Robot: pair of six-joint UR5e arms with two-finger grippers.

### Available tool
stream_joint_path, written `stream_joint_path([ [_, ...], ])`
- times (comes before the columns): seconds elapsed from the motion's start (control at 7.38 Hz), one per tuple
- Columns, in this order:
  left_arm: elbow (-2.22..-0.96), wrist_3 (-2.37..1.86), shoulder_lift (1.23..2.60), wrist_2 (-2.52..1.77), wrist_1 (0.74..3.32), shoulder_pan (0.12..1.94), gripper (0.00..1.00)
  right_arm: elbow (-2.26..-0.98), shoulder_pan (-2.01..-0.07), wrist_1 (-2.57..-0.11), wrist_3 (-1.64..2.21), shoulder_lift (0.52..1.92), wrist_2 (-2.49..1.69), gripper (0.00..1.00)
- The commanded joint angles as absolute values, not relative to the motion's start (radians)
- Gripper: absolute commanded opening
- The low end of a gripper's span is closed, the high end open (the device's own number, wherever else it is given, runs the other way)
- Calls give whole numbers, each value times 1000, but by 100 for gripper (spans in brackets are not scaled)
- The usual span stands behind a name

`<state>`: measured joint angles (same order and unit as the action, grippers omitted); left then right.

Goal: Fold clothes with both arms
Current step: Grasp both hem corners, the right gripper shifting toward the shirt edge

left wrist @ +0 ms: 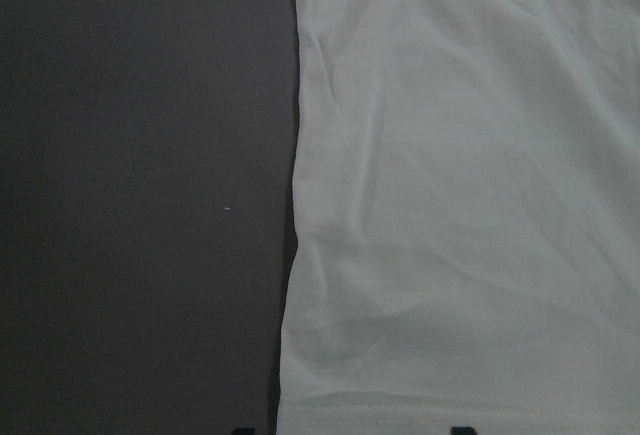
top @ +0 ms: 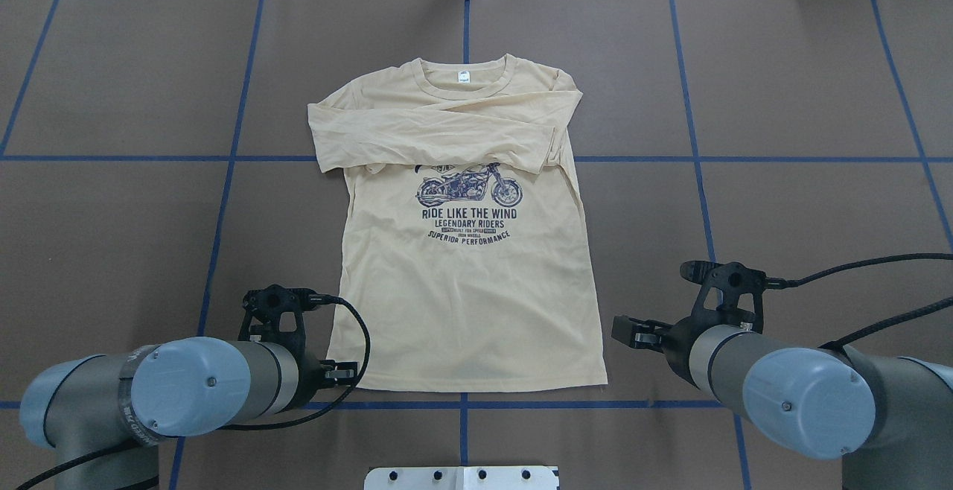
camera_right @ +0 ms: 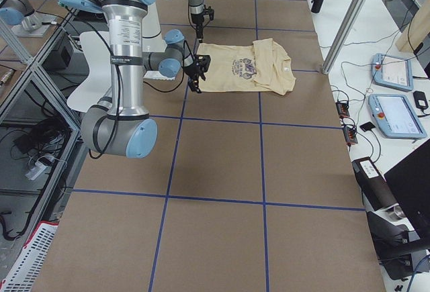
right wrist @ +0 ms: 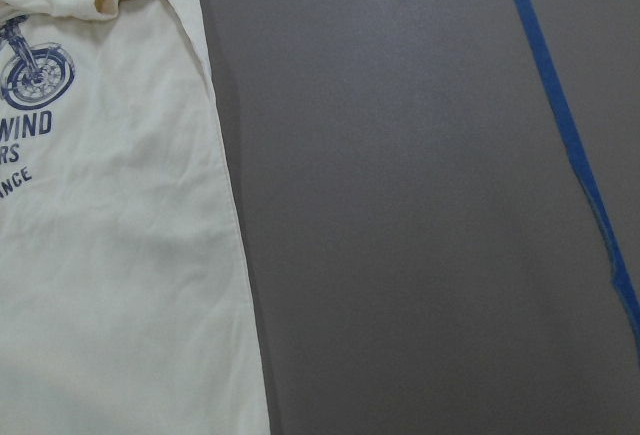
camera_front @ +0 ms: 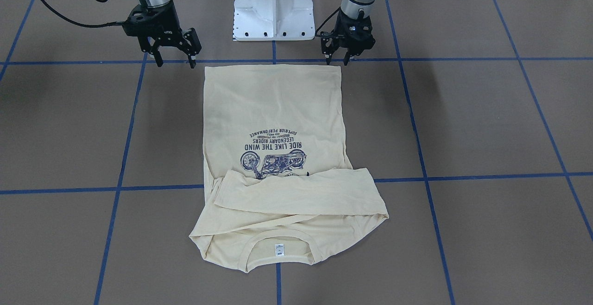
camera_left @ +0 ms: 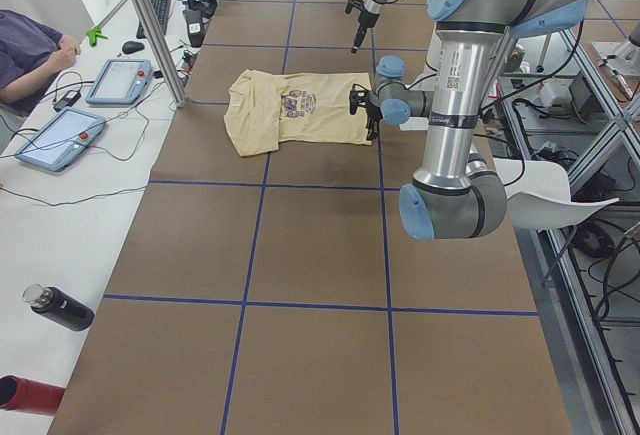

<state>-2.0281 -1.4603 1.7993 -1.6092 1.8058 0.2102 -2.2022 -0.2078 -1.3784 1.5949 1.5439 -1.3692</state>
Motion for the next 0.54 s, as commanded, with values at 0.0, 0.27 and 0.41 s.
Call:
stream_joint_path([
  [0.0,-2007,-1460,1807,-1611,1809,207,57,-2195,-204,-1387,1600,1529,-1355,100],
  [0.27,-1988,-1448,1812,-1612,1810,206,55,-2195,-202,-1387,1598,1529,-1351,100],
  [0.41,-1987,-1431,1810,-1614,1810,206,55,-2195,-202,-1387,1598,1529,-1351,100],
])
